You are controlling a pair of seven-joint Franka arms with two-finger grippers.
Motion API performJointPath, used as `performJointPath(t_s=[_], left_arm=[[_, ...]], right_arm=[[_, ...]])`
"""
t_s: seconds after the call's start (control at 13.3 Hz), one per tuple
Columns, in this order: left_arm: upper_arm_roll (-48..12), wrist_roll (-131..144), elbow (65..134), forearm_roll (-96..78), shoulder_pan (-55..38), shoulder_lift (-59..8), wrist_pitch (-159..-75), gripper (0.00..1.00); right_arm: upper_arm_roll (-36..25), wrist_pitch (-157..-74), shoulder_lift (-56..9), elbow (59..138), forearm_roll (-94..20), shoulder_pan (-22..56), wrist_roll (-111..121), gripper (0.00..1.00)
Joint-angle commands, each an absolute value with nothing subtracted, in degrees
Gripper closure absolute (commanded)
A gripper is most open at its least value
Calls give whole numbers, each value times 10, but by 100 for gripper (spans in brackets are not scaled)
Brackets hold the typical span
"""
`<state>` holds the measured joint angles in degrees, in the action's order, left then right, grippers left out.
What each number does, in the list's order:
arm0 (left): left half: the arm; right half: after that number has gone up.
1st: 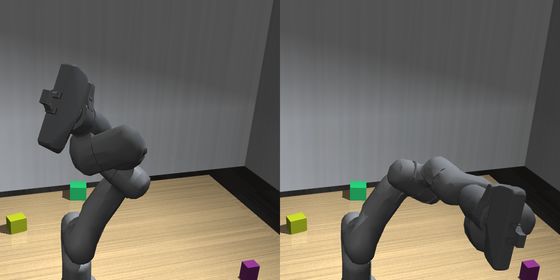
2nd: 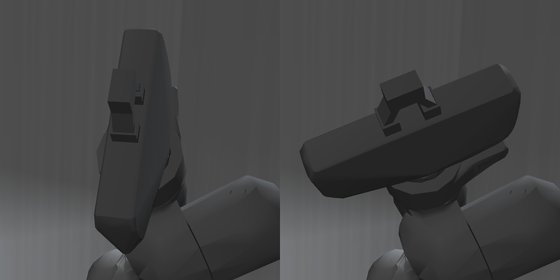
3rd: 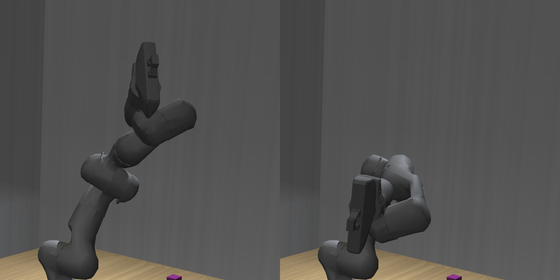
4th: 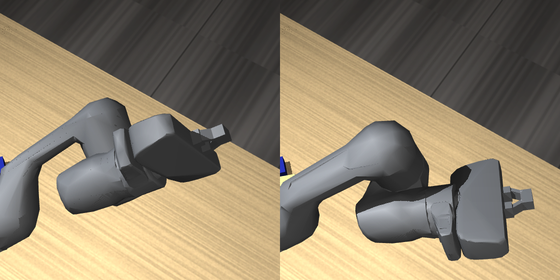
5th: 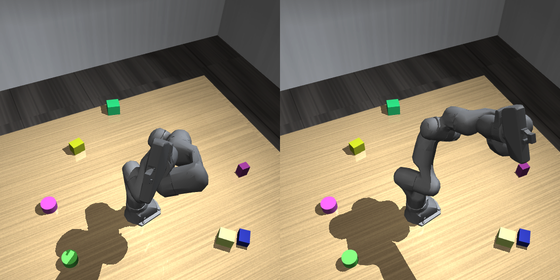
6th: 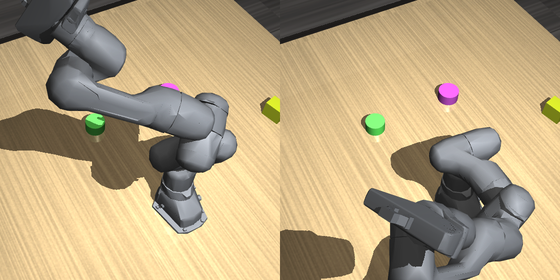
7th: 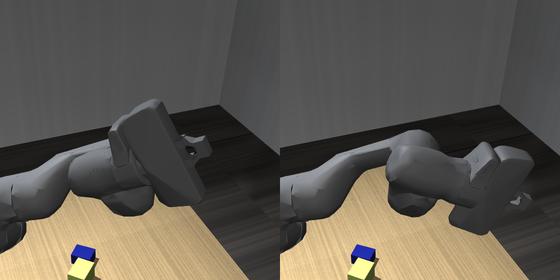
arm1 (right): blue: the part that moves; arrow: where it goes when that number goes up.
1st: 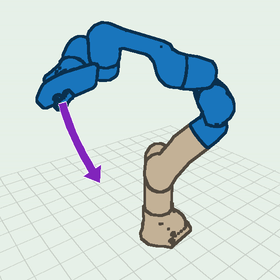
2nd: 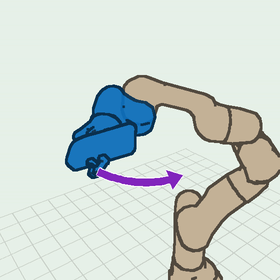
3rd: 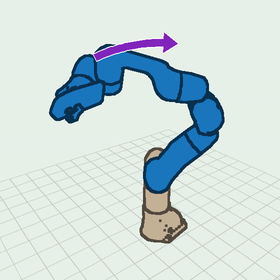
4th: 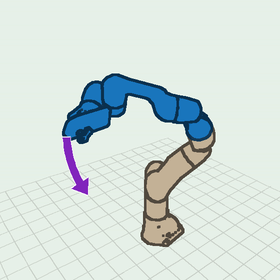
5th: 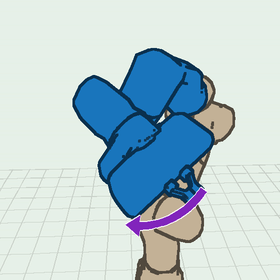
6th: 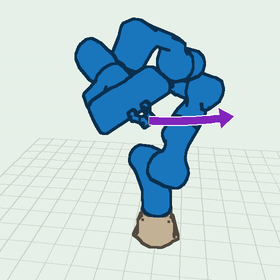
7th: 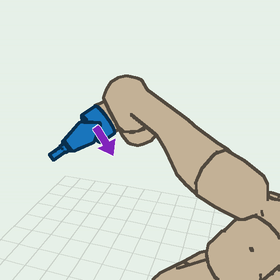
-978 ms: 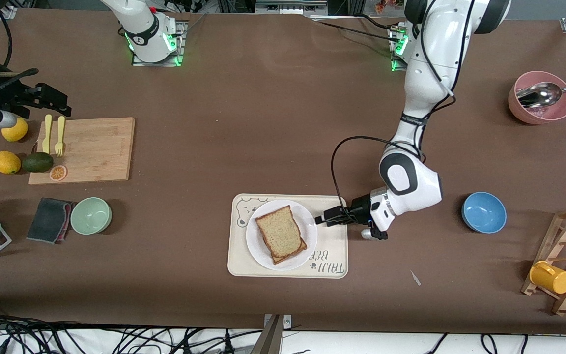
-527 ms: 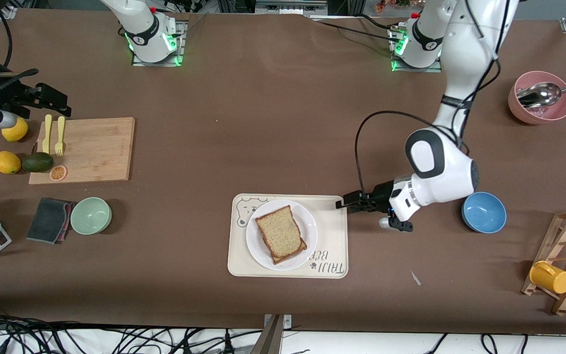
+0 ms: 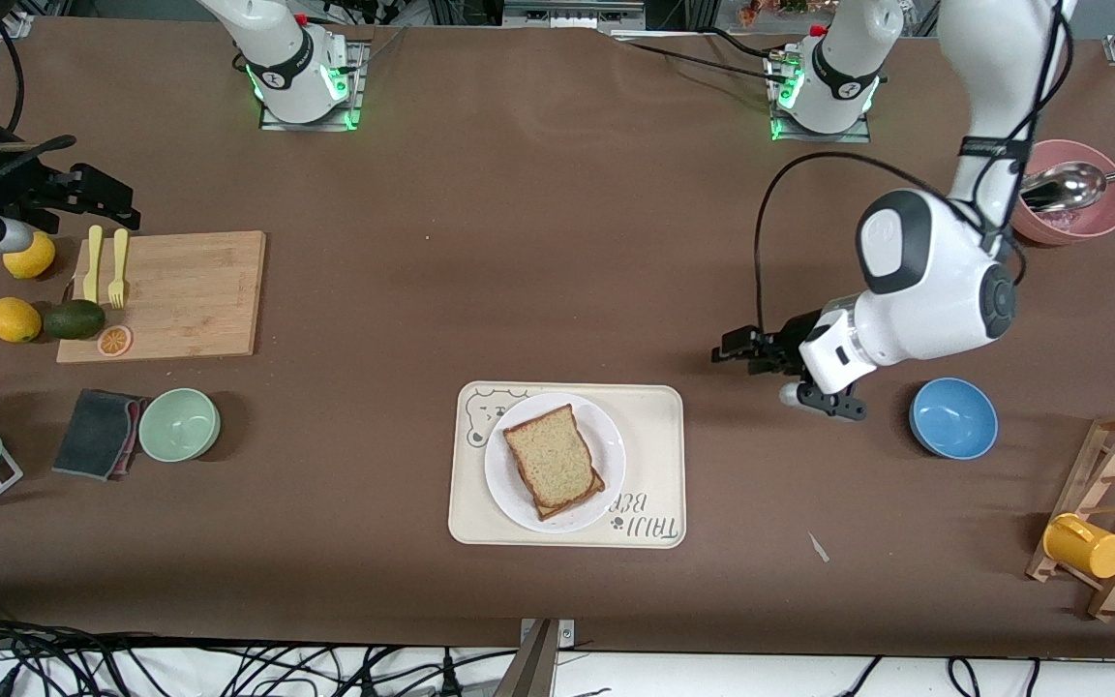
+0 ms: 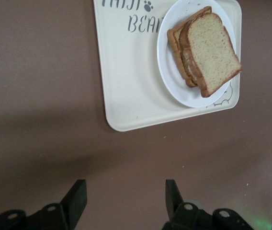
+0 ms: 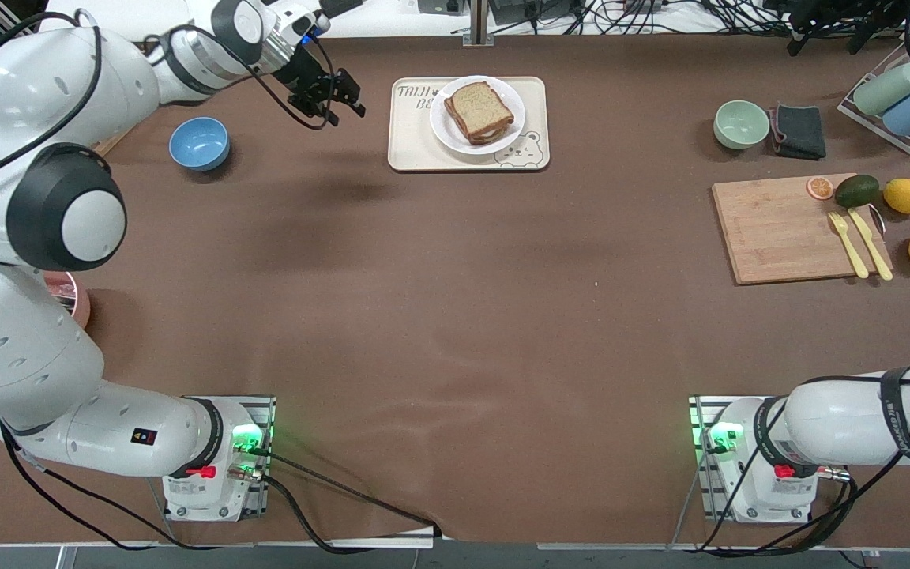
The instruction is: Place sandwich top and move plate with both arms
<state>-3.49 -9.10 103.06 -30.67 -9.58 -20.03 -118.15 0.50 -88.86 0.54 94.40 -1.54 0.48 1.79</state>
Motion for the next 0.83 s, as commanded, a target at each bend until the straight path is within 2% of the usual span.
performJointPath(t_s=[0.0,0.08,0.15,0.45,0.75], left_arm=[[-47,-32,1054,-206,-75,-129,-1106,23],[-47,-29,1051,-178,-67,-116,-1079,20],[-47,-30,1049,-160,-59,-105,-1055,1],[-48,-29,1040,-79,-38,-56,-985,0],[-47,-26,1002,-4,-38,-30,-932,0]], right_arm=[[10,-892,10,947,-11,-1,16,0],[10,-892,10,947,-11,-1,16,0],[10,-892,10,947,-11,-1,16,0],[10,-895,10,947,-11,-1,17,0],[3,-893,-10,924,-11,-6,23,0]])
